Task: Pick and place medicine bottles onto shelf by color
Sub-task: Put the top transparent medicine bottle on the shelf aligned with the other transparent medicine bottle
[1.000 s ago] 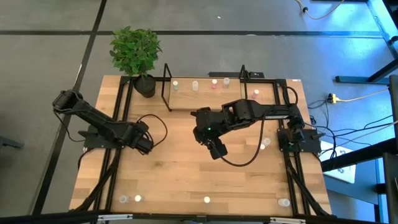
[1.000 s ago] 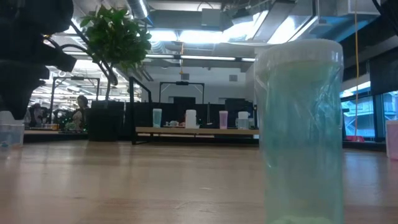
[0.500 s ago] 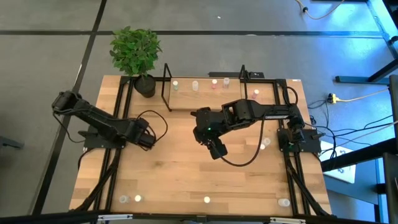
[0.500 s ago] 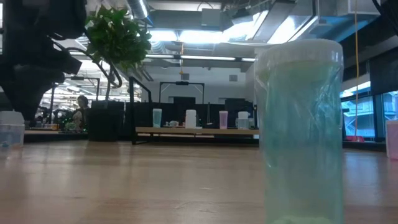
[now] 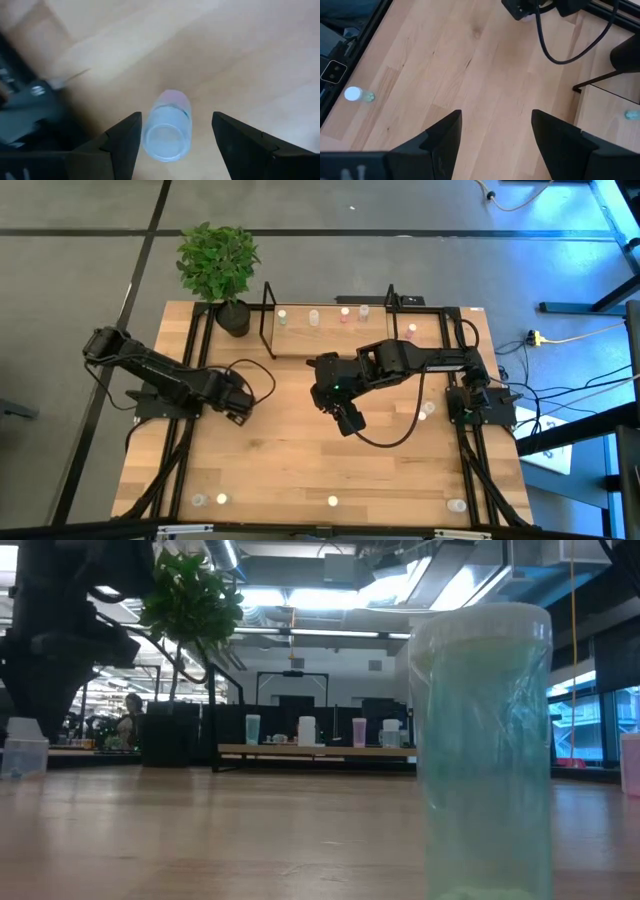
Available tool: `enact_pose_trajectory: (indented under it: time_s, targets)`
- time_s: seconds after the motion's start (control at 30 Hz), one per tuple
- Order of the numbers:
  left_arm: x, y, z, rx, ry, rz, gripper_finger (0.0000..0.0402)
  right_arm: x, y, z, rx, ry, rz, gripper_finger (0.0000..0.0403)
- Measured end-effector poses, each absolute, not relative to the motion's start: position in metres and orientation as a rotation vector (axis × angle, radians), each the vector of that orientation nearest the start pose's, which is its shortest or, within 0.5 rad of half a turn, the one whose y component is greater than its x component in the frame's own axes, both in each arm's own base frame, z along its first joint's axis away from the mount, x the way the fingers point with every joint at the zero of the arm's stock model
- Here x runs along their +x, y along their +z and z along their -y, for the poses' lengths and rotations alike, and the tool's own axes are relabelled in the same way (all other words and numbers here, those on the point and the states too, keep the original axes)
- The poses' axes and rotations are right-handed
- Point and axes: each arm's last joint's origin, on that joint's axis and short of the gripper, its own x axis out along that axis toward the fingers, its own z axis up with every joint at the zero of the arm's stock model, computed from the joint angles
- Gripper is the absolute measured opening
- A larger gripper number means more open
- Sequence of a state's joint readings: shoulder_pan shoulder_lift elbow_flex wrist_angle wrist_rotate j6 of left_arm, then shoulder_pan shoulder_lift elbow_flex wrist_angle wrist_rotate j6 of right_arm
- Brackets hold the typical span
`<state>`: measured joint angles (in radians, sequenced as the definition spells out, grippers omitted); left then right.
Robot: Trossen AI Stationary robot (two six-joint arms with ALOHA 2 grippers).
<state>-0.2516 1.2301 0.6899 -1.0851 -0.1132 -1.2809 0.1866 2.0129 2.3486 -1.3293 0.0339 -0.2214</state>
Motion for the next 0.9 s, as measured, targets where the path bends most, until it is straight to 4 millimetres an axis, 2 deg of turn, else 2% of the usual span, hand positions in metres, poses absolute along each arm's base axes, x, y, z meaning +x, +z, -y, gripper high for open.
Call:
enact_pose_trajectory:
  time_s: [0.6, 0.9]
  targets:
    - [0.1627, 0.1813, 0.0393, -0.673, 0.839, -1.416, 0.0232, 0.3905, 0.3985, -0.0727, -0.312, 0.249, -0.971, 0.0241]
    - [0.1626, 0.1813, 0.0393, -0.676, 0.836, -1.419, 0.017, 0.3906, 0.3984, -0.0726, -0.312, 0.249, -0.971, 0.0241]
